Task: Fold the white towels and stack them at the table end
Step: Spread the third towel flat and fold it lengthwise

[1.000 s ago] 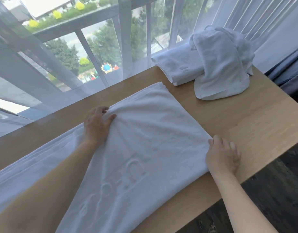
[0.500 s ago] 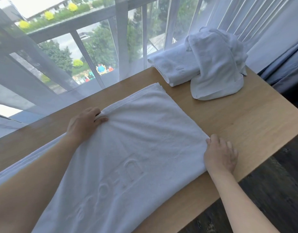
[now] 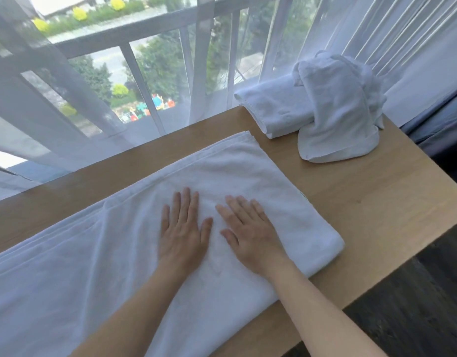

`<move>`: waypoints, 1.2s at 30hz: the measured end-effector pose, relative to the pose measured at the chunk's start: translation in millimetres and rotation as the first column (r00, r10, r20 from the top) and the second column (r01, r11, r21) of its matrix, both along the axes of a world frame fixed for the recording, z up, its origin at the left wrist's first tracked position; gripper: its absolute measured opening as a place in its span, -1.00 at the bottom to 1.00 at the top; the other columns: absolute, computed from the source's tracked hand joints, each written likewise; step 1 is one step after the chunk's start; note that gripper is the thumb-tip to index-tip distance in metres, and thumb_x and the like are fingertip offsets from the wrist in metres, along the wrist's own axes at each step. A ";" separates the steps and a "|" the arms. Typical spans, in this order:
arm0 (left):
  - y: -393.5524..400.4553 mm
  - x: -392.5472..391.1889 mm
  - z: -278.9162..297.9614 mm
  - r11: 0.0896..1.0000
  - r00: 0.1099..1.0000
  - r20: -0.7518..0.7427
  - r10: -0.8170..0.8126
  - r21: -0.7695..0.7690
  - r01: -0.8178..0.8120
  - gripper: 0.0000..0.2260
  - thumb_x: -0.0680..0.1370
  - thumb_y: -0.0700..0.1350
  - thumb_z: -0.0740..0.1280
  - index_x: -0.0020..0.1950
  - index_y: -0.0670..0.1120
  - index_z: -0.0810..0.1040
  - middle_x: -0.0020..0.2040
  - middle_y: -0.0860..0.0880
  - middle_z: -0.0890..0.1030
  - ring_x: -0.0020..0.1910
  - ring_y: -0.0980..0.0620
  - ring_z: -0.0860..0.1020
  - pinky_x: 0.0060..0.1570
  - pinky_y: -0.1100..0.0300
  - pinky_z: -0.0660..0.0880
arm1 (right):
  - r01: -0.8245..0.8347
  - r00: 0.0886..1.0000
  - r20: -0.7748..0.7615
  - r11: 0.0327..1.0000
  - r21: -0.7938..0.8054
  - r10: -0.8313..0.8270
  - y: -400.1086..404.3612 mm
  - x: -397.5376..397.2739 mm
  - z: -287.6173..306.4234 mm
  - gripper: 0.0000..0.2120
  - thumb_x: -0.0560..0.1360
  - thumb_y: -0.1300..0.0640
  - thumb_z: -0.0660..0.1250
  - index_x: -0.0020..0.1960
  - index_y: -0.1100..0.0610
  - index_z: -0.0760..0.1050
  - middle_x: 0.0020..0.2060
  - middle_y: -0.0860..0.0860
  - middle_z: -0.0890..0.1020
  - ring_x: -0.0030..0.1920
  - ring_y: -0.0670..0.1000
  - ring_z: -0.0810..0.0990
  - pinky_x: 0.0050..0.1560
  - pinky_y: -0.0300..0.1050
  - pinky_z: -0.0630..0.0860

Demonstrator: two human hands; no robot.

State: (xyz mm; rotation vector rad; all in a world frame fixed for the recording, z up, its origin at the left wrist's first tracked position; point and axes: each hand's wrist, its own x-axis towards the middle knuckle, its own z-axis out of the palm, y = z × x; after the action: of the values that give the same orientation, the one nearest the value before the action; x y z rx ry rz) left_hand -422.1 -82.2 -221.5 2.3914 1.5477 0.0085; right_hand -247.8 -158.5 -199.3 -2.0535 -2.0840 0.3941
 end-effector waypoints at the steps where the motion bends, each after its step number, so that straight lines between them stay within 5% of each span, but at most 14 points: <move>1: 0.0 -0.9 -1.8 0.999 0.999 -0.015 0.038 0.017 -0.038 -0.34 0.58 0.27 -0.21 0.64 0.06 -0.15 0.66 0.02 -0.13 0.62 -0.02 -0.24 0.57 -0.06 -0.25 | -0.036 0.999 0.030 0.996 -0.077 0.039 9.5 12.3 -3.2 -0.47 0.67 -0.15 -0.01 0.61 -0.09 0.11 0.62 -0.02 0.09 0.61 0.04 0.03 0.59 0.08 -0.10; 3: -1.0 -1.4 -3.4 0.989 0.987 -0.061 0.149 0.034 -0.147 -0.34 0.58 0.32 -0.17 0.65 0.11 -0.15 0.66 0.02 -0.14 0.62 -0.15 -0.25 0.54 -0.15 -0.29 | 0.093 0.991 0.107 0.982 -0.162 -0.077 28.7 48.3 -12.0 -0.45 0.67 -0.18 -0.08 0.62 -0.18 -0.12 0.63 -0.09 -0.12 0.61 -0.05 -0.19 0.57 0.02 -0.29; 6: -1.7 1.4 -6.9 0.979 0.974 -0.091 0.206 0.011 -0.206 -0.30 0.58 0.33 -0.13 0.65 0.06 -0.14 0.66 0.00 -0.14 0.61 -0.23 -0.22 0.53 -0.26 -0.25 | 0.473 0.878 0.161 0.866 -0.163 -0.450 61.1 79.9 -6.6 -0.43 0.69 -0.14 -0.09 0.64 -0.06 -0.14 0.64 0.03 -0.07 0.62 0.07 -0.10 0.57 0.10 -0.20; 9: 3.3 2.0 -5.8 0.982 0.978 -0.086 0.191 0.016 -0.190 -0.31 0.59 0.29 -0.10 0.66 -0.02 -0.04 0.66 0.00 -0.07 0.62 -0.21 -0.14 0.54 -0.26 -0.12 | 0.162 0.983 0.090 0.987 0.009 -0.162 80.4 30.1 -2.7 -0.45 0.68 -0.08 -0.01 0.63 0.02 0.05 0.62 0.08 0.09 0.61 0.13 0.03 0.58 0.15 -0.11; 11: 4.4 2.1 -5.8 0.980 0.978 -0.063 0.198 0.040 -0.196 -0.31 0.59 0.26 -0.07 0.65 -0.07 0.01 0.65 -0.01 -0.03 0.63 -0.20 -0.08 0.55 -0.25 -0.09 | -0.143 0.985 0.089 0.989 -0.033 0.146 92.9 14.8 -6.4 -0.48 0.67 -0.12 -0.03 0.62 -0.13 0.04 0.63 0.00 0.07 0.62 0.07 -0.01 0.59 0.09 -0.19; 12: 4.5 2.2 -5.8 0.980 0.979 -0.053 0.195 0.040 -0.193 -0.31 0.59 0.24 -0.05 0.65 -0.09 0.02 0.64 -0.01 -0.02 0.63 -0.19 -0.07 0.56 -0.23 -0.09 | -0.157 0.984 0.070 0.985 -0.074 0.163 107.1 21.2 -8.1 -0.48 0.68 -0.13 -0.07 0.62 -0.17 -0.01 0.63 -0.04 0.00 0.62 0.03 -0.08 0.57 0.06 -0.27; 15: 5.7 1.5 -5.8 0.985 0.985 -0.051 0.166 0.055 -0.163 -0.33 0.61 0.21 -0.06 0.65 -0.10 -0.01 0.64 -0.01 -0.07 0.63 -0.17 -0.12 0.56 -0.17 -0.16 | 0.164 0.980 0.140 0.974 -0.155 -0.143 154.4 51.9 -12.1 -0.48 0.70 -0.10 -0.13 0.63 -0.11 -0.11 0.64 -0.02 -0.12 0.61 -0.01 -0.20 0.55 0.02 -0.35; 17: 5.8 0.9 -4.8 0.985 0.984 -0.045 0.170 0.042 -0.168 -0.34 0.62 0.20 -0.08 0.65 -0.09 -0.06 0.65 -0.01 -0.09 0.63 -0.15 -0.16 0.57 -0.14 -0.20 | 0.243 0.966 0.108 0.968 -0.061 -0.236 157.3 39.3 -10.5 -0.47 0.70 -0.07 -0.10 0.64 -0.03 -0.04 0.64 0.03 -0.03 0.62 0.05 -0.11 0.57 0.06 -0.28; 21: 5.8 0.8 -2.6 0.982 0.981 -0.045 0.187 0.014 -0.186 -0.33 0.60 0.20 -0.12 0.65 -0.10 -0.06 0.66 -0.02 -0.07 0.63 -0.14 -0.17 0.57 -0.13 -0.21 | -0.012 0.999 0.048 0.998 -0.064 0.015 107.9 8.1 -12.0 -0.46 0.64 -0.14 -0.08 0.62 -0.15 0.03 0.63 0.00 0.02 0.62 0.05 -0.05 0.57 0.09 -0.25; 25: 6.1 2.3 0.3 0.981 0.980 -0.050 0.192 0.008 -0.192 -0.33 0.60 0.19 -0.15 0.66 -0.07 -0.10 0.66 -0.01 -0.11 0.63 -0.13 -0.20 0.57 -0.12 -0.23 | 0.264 0.962 0.119 0.946 -0.190 -0.245 153.8 50.4 3.2 -0.47 0.69 -0.12 -0.16 0.64 -0.11 -0.12 0.63 -0.01 -0.14 0.61 0.01 -0.20 0.57 0.09 -0.29; 28: 4.4 0.4 -2.2 0.980 0.979 -0.058 0.197 0.007 -0.197 -0.34 0.61 0.19 -0.15 0.66 -0.06 -0.11 0.66 -0.01 -0.11 0.63 -0.12 -0.21 0.57 -0.12 -0.25 | 0.298 0.955 -0.007 0.955 0.001 -0.298 105.1 21.1 10.5 -0.46 0.68 -0.13 -0.15 0.64 -0.06 -0.02 0.63 0.03 -0.02 0.62 0.08 -0.09 0.58 0.10 -0.24; 32: 7.2 5.1 3.0 0.981 0.981 -0.026 0.192 -0.010 -0.192 -0.37 0.61 0.13 -0.09 0.65 -0.08 -0.04 0.66 -0.06 -0.06 0.63 -0.13 -0.15 0.57 -0.12 -0.23 | 0.000 0.998 0.066 0.989 -0.146 0.010 6.8 -3.4 -1.7 -0.46 0.66 -0.13 -0.09 0.62 -0.18 -0.04 0.63 -0.03 -0.06 0.62 0.04 -0.10 0.58 0.12 -0.20; 36: -52.1 0.8 12.9 0.969 0.969 0.015 0.247 0.005 -0.247 -0.43 0.63 0.08 -0.02 0.64 -0.05 0.13 0.65 -0.09 0.05 0.63 -0.16 -0.03 0.58 -0.09 -0.12 | 0.266 0.959 0.155 0.942 -0.205 -0.238 28.9 47.5 -5.8 -0.47 0.68 -0.12 -0.14 0.62 -0.17 -0.17 0.63 -0.03 -0.16 0.61 0.03 -0.20 0.56 0.14 -0.24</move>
State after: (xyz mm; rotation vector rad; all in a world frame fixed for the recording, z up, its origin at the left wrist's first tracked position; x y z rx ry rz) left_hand -421.2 -134.3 -208.6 2.1825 1.8304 0.0838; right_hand -200.3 -129.6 -205.1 -2.5026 -1.8797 0.4851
